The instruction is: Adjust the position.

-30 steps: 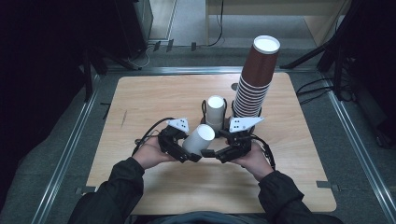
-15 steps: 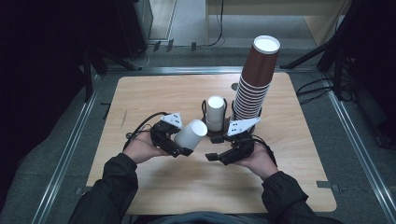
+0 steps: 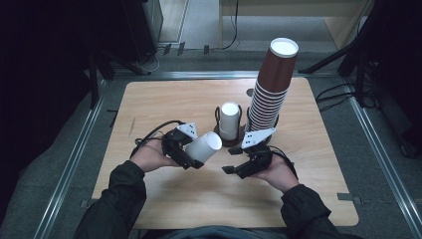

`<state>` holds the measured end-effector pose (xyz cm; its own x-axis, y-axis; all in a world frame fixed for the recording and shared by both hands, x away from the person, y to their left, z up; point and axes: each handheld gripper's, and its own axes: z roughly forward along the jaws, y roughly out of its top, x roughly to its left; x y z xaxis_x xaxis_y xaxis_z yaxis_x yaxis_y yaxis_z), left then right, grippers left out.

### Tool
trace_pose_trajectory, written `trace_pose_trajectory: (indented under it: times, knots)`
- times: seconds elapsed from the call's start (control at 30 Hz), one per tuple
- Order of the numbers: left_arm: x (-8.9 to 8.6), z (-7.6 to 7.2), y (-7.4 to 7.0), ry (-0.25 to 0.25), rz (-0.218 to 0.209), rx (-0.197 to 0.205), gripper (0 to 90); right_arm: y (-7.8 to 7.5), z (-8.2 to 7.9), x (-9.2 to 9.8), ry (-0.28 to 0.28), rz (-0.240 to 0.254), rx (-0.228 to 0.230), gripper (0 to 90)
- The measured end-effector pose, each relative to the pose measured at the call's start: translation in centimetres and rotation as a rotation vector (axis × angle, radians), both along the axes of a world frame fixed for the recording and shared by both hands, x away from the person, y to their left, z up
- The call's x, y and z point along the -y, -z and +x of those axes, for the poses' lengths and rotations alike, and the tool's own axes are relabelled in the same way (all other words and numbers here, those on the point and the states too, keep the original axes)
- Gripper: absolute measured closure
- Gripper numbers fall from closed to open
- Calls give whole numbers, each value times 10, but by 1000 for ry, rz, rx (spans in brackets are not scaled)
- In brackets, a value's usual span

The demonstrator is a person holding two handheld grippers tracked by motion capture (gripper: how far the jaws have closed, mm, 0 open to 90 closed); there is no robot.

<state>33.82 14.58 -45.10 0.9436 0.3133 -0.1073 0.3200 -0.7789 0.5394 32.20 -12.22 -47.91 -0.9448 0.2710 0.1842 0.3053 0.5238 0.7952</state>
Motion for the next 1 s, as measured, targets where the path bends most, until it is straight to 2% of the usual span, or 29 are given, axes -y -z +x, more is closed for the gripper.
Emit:
trace_pose_trajectory:
  times: [0.13, 0.4, 0.53, 0.67, 0.8, 0.9, 1.0]
  knots:
    - [4, 0, 5, 2, 47, -6, 234, 0, 0, 0, -2, -1, 6, 284]
    - [4, 2, 9, -30, 91, -8, 234, 0, 0, 0, 1, -3, 20, 276]
    - [11, -1, 14, 8, 104, -19, 234, -1, 0, -2, -3, 3, 20, 261]
    - [17, -5, 18, 19, 104, -36, 234, -4, 0, -5, -20, 15, 24, 248]
    - [24, -8, 22, 58, 117, -41, 234, -6, -2, -10, -36, 15, 28, 237]
    - [28, -10, 23, 71, 121, -45, 234, -8, -4, -12, -39, 17, 14, 224]
    - [32, -12, 25, 82, 124, -45, 234, -10, -4, -14, -51, 23, 18, 218]
